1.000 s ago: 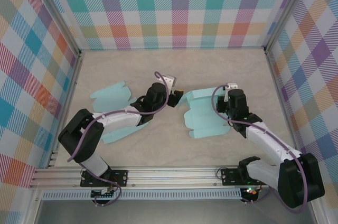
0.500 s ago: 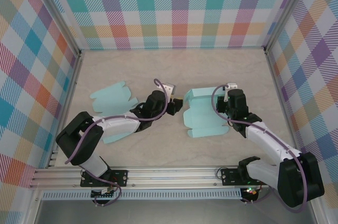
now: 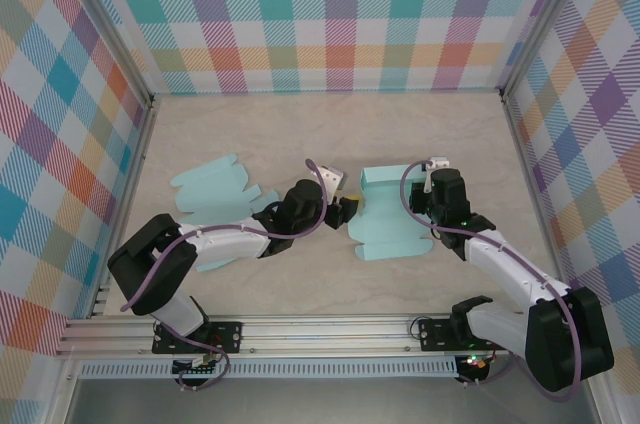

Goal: Fold the paper box

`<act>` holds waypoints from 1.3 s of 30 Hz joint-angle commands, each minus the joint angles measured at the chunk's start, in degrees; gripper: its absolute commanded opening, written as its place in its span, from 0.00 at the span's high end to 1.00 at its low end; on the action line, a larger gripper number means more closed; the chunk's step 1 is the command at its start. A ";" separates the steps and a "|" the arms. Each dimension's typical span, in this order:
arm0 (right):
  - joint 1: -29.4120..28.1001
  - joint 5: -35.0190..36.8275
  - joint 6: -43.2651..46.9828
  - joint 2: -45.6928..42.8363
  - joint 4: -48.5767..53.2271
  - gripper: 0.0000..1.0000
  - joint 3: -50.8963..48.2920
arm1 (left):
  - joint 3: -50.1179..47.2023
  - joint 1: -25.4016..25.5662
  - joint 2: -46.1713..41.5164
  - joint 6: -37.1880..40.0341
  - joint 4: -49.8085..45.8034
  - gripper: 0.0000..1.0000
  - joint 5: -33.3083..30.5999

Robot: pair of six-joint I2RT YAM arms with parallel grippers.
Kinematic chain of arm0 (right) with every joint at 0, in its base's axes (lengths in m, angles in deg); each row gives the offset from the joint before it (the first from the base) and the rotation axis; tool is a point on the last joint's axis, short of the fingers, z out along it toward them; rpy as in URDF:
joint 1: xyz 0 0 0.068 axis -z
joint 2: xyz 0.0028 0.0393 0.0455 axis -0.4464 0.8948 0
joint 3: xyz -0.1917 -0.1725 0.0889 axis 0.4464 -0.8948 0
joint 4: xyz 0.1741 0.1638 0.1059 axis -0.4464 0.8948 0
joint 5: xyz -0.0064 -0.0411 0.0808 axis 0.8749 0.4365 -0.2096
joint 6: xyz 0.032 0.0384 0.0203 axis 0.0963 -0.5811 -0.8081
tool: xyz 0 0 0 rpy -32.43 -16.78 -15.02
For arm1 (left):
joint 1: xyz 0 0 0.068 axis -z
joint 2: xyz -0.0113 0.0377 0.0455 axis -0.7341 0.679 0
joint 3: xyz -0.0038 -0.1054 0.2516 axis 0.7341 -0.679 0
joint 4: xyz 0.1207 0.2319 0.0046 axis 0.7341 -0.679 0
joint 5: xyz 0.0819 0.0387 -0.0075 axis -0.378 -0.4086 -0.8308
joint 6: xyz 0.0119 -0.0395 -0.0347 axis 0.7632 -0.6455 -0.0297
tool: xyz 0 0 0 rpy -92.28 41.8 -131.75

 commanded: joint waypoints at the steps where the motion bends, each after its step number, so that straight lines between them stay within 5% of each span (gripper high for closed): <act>1: -0.31 -0.65 -0.39 0.23 -1.09 1.00 0.77 | 0.70 1.11 -0.64 3.91 2.99 0.43 2.31; 11: -0.27 -1.13 -0.26 0.03 -1.23 1.00 0.76 | 4.74 1.86 2.47 10.41 1.84 0.42 4.66; 22: -0.26 -1.83 -0.12 -0.11 -1.36 1.00 0.68 | 8.31 2.14 5.54 12.69 2.71 0.42 -1.67; 39: -0.31 -4.54 0.15 -0.19 -1.77 1.00 0.47 | 10.39 3.70 9.82 13.99 11.39 0.68 -18.09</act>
